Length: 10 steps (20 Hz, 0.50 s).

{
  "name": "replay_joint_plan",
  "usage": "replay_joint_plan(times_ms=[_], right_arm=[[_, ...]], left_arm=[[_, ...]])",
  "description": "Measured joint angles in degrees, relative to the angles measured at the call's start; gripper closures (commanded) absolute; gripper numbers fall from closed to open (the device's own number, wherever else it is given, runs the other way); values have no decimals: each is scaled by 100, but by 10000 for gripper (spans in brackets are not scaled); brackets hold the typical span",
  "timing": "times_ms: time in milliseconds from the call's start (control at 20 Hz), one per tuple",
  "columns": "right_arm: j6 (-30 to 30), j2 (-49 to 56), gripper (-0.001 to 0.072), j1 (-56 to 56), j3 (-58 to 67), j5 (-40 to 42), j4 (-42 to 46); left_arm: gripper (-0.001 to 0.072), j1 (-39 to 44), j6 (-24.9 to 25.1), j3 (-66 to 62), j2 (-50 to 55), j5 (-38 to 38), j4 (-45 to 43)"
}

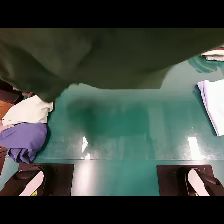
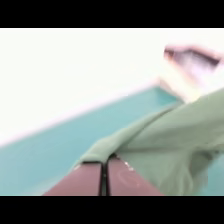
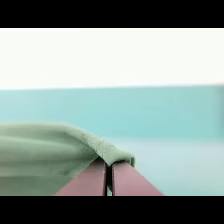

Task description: Fold the shirts.

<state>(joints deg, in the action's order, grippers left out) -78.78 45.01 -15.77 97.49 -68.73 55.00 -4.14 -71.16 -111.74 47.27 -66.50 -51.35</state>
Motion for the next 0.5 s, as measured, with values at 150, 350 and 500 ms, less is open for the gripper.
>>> replay_joint_plan(times_ms=[150,350,500], right_arm=[[-22,192,699,-588,1073,-378,-2],[-162,957,699,-787,1799,-1012,-247],[-225,1681,699,-385,1547,-1338,-205]], left_arm=[[681,0,-144,-614,-101,4,339],[681,0,-299,-160,-33,-44,553],[680,13,-382,754,417,-291,570]])
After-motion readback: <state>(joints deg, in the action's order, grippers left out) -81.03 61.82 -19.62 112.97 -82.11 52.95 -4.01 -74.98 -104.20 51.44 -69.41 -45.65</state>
